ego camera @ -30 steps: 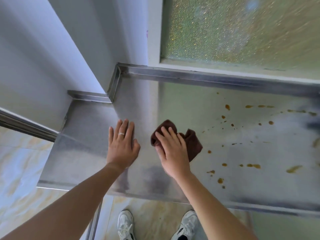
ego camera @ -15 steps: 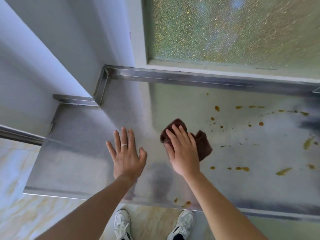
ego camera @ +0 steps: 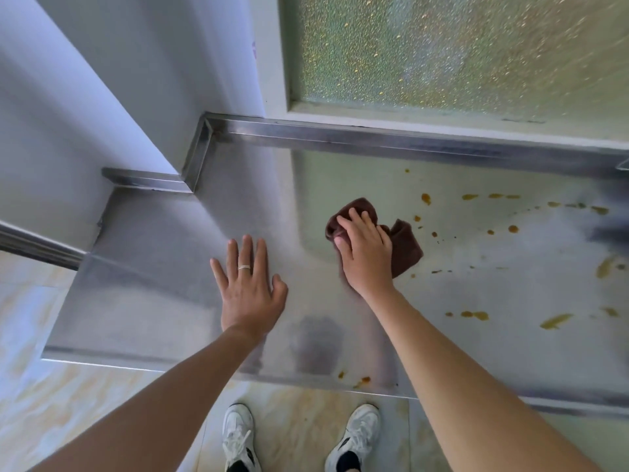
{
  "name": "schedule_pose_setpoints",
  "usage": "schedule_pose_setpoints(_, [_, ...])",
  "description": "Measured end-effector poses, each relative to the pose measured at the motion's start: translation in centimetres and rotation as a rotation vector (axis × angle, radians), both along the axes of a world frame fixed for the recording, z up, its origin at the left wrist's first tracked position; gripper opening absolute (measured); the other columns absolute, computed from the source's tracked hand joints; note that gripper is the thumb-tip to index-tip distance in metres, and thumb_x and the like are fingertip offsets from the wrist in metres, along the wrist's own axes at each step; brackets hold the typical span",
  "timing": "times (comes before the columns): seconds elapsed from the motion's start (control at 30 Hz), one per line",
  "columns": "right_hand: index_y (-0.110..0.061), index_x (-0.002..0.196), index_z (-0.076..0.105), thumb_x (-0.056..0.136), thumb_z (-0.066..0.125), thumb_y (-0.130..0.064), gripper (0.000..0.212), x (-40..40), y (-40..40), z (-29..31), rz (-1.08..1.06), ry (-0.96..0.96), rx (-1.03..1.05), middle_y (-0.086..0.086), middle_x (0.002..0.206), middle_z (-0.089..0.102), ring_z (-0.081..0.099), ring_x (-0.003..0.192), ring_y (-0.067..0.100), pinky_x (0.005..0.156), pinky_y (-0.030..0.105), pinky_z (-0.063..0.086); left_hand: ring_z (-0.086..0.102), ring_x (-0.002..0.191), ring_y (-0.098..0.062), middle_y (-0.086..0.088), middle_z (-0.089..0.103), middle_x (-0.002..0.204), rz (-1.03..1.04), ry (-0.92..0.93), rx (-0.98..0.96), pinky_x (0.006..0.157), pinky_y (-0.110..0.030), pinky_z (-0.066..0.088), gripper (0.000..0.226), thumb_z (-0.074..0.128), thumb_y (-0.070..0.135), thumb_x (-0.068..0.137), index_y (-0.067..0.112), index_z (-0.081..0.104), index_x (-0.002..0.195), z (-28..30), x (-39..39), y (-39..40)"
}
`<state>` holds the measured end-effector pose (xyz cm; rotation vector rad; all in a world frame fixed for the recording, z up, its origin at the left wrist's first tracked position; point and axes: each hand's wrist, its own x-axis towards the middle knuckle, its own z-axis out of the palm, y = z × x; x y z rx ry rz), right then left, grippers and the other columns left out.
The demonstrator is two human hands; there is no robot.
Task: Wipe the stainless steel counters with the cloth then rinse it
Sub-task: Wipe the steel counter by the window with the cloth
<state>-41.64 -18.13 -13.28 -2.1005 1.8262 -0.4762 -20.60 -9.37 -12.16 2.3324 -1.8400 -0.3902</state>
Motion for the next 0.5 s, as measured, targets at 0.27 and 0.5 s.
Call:
schedule_pose_setpoints(0.27, [-0.027,0.151,0.051,0.112,0.038,-0.041,0.044,2.4,17.1,1.2,0.101,0.028,0.001,-0.001,0.165,0.039,0.028,0.157,0.018,0.123,0.042,0.030,0.003,0.159,-0.030,-0.014,0.020,0.169,0.011,0.026,-0.002,0.125,-0.062,-0.001,0.072,0.034,0.037,0.092,0.011,0.027,0.159,0.7,-1.7,1.0])
schedule_pose_setpoints(0.5, [-0.026,0.154,0.048,0.109,0.047,-0.044,0.049,-5.5,17.3,0.7,0.205,0.120,-0.070,0.001,0.166,0.037,0.027,0.157,0.019,0.123,0.046,0.031,-0.001,0.159,-0.025,-0.013,0.015,0.170,0.012,0.013,0.004,0.127,-0.058,-0.003,0.076,0.029,0.040,0.092,0.007,0.024,0.160,0.7,-5.5,2.5])
